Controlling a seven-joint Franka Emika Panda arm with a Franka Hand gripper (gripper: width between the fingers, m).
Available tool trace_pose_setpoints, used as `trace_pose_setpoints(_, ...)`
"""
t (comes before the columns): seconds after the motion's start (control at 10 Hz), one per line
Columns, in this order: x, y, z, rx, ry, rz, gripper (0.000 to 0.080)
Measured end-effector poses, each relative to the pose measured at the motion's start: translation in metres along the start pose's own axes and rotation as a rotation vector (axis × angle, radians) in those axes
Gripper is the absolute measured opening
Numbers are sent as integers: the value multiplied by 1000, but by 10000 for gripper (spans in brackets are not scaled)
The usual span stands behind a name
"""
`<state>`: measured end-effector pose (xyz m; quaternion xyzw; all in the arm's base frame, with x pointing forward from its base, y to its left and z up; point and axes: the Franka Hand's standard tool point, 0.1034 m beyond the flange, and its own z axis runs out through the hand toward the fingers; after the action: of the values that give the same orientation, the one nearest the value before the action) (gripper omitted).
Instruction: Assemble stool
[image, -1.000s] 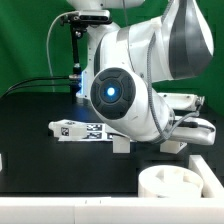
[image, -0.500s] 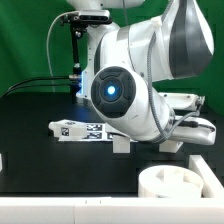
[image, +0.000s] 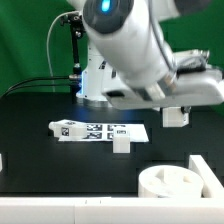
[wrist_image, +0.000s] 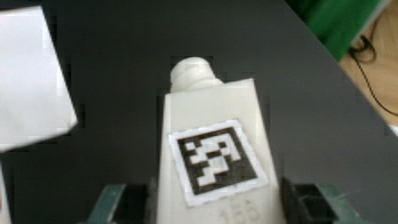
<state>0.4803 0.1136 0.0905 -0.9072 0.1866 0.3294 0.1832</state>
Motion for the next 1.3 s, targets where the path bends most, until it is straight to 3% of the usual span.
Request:
trace_pose_setpoints(0.2,6,0,-4,-5,152,-46,321)
trace_pose_setpoints(0.3,9,2,-15,-27,198,-90,322)
trace_pose_setpoints(0.5,9,-16,-72,-72,312,-243,322)
trace_pose_setpoints(0.6,15,-23,-84,-73,394,-268,322)
trace_pose_setpoints(0.8,19,-18,-81,-77,533,-271,323)
trace_pose_setpoints(1.0,38,-17,-88,-94,676,-319,323)
trace_pose_setpoints(1.1,48,-21,-106,-92,757,-356,323)
trace_pose_setpoints(1.2,55,-23,-124,-67,834,-381,323)
trace_pose_setpoints(1.3,58,-23,-132,-47,942,-359,323)
